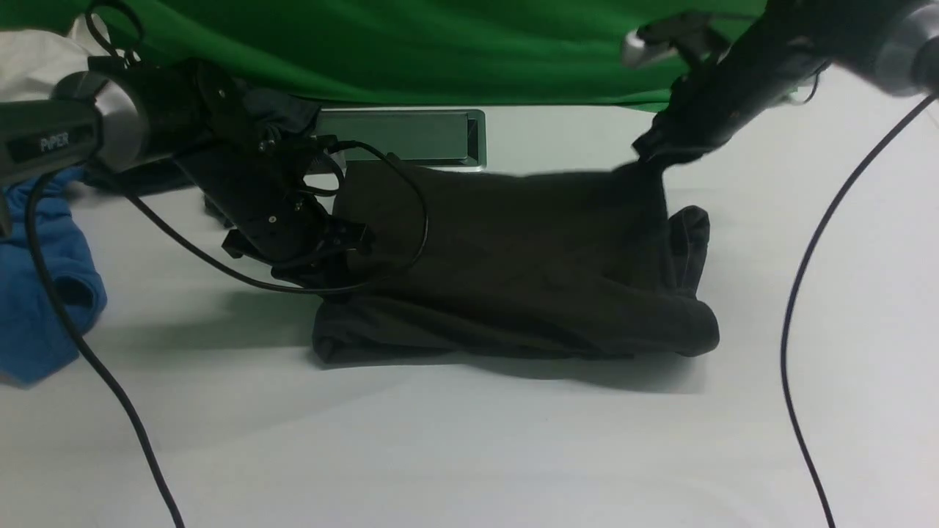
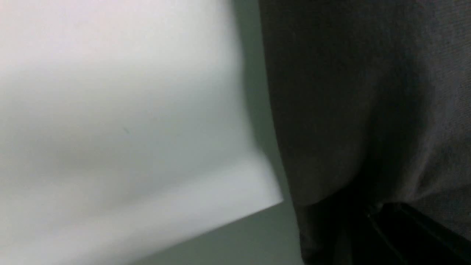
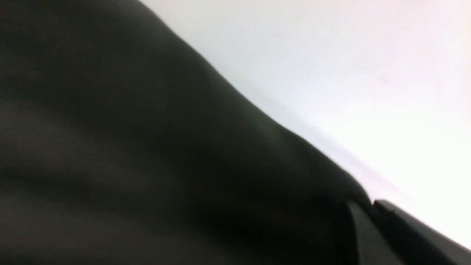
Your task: Fold a long-sleeved shirt on a white desktop.
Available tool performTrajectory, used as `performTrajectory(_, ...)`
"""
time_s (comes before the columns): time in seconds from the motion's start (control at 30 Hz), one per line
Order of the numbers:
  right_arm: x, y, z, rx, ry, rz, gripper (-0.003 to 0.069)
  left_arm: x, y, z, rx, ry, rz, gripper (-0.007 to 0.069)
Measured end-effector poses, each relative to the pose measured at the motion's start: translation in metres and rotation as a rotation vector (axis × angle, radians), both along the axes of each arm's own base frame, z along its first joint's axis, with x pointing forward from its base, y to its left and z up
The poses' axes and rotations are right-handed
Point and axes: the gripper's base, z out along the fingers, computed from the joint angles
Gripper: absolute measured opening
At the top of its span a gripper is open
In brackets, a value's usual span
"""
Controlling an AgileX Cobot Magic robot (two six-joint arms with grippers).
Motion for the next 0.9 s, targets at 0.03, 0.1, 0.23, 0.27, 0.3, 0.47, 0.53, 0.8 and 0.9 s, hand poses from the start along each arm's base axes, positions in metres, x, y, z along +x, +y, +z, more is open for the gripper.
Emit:
performTrajectory(0.03,0.0,-0.004,0.003,-0.015,-0.008,-0.005,0.002,0.0,0.0,0.0,0.001,0.0,0.0,0.0039)
performTrajectory(0.1,0.001,-0.009,0.003,-0.038,-0.013,-0.008,0.002,0.0,0.0,0.0,0.002,0.0,-0.001,0.0039)
performTrajectory(0.23,0.002,-0.015,0.0,-0.071,-0.018,0.021,0.002,0.0,0.0,0.0,0.003,-0.001,-0.001,0.0039)
performTrajectory(0.27,0.002,-0.015,-0.001,-0.072,-0.019,0.024,0.002,0.0,0.0,0.0,0.003,-0.001,-0.001,0.0039)
performTrajectory(0.3,0.003,-0.015,-0.003,-0.078,-0.02,0.033,0.002,0.0,0.0,0.0,0.003,-0.002,-0.002,0.0039)
performTrajectory(0.47,0.006,-0.016,-0.012,-0.085,-0.009,0.0,0.005,0.0,0.0,0.0,0.004,-0.005,0.002,0.0052)
performTrajectory(0.53,0.007,-0.018,-0.013,-0.086,-0.007,-0.044,0.0123,0.001,0.0,0.0,0.008,-0.006,0.003,0.0084)
performTrajectory(0.8,-0.008,-0.022,0.034,-0.058,-0.033,-0.106,0.0507,-0.004,0.003,0.023,0.031,-0.048,0.011,0.0384)
performTrajectory(0.9,-0.023,-0.024,0.074,-0.03,-0.069,-0.14,0.0507,-0.012,0.006,0.054,0.049,-0.108,0.021,0.0541)
